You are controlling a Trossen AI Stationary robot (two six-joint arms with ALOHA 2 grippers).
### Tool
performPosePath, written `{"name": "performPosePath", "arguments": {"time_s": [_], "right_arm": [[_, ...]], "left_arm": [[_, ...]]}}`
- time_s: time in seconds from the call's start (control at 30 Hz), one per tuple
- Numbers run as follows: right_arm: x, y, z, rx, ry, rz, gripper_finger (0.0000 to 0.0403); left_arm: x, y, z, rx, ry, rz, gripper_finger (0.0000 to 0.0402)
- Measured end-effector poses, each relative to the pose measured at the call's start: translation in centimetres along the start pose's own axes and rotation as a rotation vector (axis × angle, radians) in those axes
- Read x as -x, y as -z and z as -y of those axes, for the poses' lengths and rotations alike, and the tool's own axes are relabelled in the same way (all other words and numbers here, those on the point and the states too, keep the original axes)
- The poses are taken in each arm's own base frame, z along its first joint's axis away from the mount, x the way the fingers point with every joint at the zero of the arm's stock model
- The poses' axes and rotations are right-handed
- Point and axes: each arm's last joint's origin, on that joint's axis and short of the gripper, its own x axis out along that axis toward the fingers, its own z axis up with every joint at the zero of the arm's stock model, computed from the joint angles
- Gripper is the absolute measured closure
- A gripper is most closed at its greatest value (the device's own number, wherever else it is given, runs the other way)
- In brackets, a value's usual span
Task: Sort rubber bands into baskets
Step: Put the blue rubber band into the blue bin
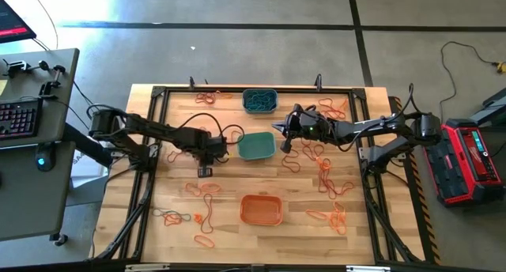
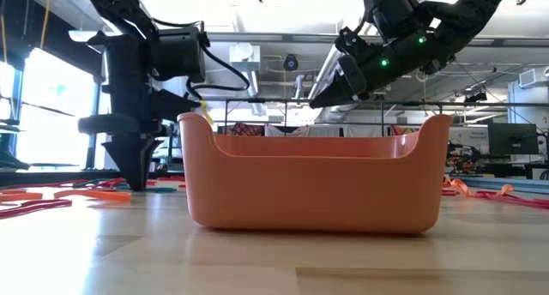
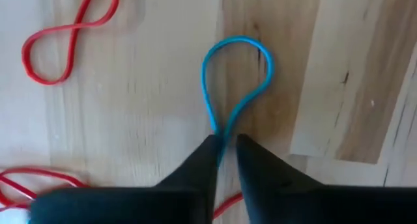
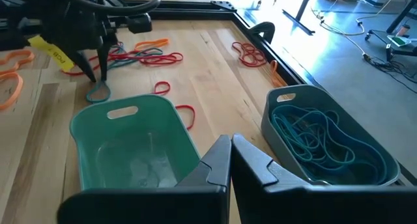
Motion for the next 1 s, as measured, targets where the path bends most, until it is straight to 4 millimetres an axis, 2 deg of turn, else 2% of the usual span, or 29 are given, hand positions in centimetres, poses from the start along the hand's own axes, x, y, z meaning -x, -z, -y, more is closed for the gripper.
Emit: {"name": "performPosePath", "arguments": {"time_s": [0.1,0.27,0.73,1.0], "right_arm": [[0.0,0.0,0.0,0.000,0.000,0.000,0.0402],[0.0,0.0,0.0,0.000,0.000,0.000,0.0402],[0.0,0.0,0.0,0.000,0.001,0.001,0.0402],[0.0,0.0,0.0,0.000,0.003,0.000,0.0402]], "left_arm": [[0.1,0.0,0.0,-0.010,-0.001,0.005,0.0394],[1.0,-0.2,-0.2,-0.009,-0.036,0.030,0.0399],[7.1,-3.1,-2.7,0.046,-0.167,0.271,0.0401],[10.3,-5.3,-5.3,0.104,-0.253,0.418,0.0401]]}}
